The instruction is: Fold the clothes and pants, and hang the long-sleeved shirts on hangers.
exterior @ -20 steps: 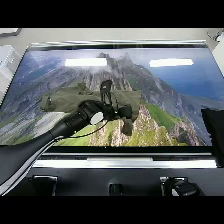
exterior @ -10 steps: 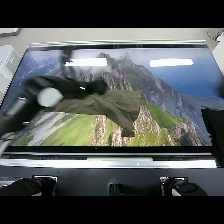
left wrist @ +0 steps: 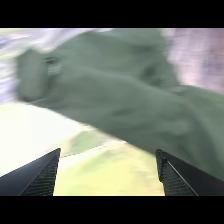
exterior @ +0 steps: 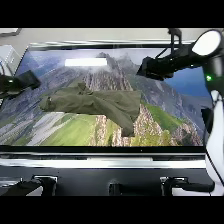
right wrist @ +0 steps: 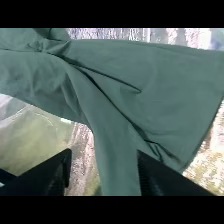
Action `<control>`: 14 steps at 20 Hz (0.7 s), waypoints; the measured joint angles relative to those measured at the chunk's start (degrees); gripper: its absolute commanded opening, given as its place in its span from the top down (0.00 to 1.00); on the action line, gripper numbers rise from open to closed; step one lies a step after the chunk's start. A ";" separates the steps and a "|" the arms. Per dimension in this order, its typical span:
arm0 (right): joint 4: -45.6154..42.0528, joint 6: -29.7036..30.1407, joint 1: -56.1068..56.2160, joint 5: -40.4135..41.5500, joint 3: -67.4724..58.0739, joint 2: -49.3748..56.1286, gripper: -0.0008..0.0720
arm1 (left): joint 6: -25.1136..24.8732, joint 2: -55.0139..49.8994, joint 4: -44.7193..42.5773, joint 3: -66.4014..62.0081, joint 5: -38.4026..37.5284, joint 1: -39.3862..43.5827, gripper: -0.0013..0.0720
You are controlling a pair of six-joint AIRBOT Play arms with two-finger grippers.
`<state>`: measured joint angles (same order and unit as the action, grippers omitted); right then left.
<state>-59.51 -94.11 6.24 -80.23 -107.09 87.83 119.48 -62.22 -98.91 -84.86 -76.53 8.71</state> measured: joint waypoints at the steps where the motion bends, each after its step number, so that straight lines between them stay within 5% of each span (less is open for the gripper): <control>1: 4.09 0.92 -2.19 0.42 0.02 2.51 0.32 | -0.63 0.20 -0.07 0.00 -1.07 -1.73 0.01; 3: 12.00 3.43 -6.84 1.40 0.00 7.58 0.25 | -1.53 0.44 -0.02 0.00 -2.71 -4.81 0.01; 4: 14.67 4.90 -8.98 1.53 0.00 10.01 0.13 | -1.84 0.48 0.13 0.00 -3.21 -6.16 0.01; 14: 19.80 14.32 -15.98 2.21 0.00 27.71 0.12 | -3.26 0.61 2.84 0.07 -4.98 -10.93 0.01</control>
<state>-39.70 -79.79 -9.74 -78.02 -107.09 115.55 116.22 -61.60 -96.07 -84.79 -81.52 -2.22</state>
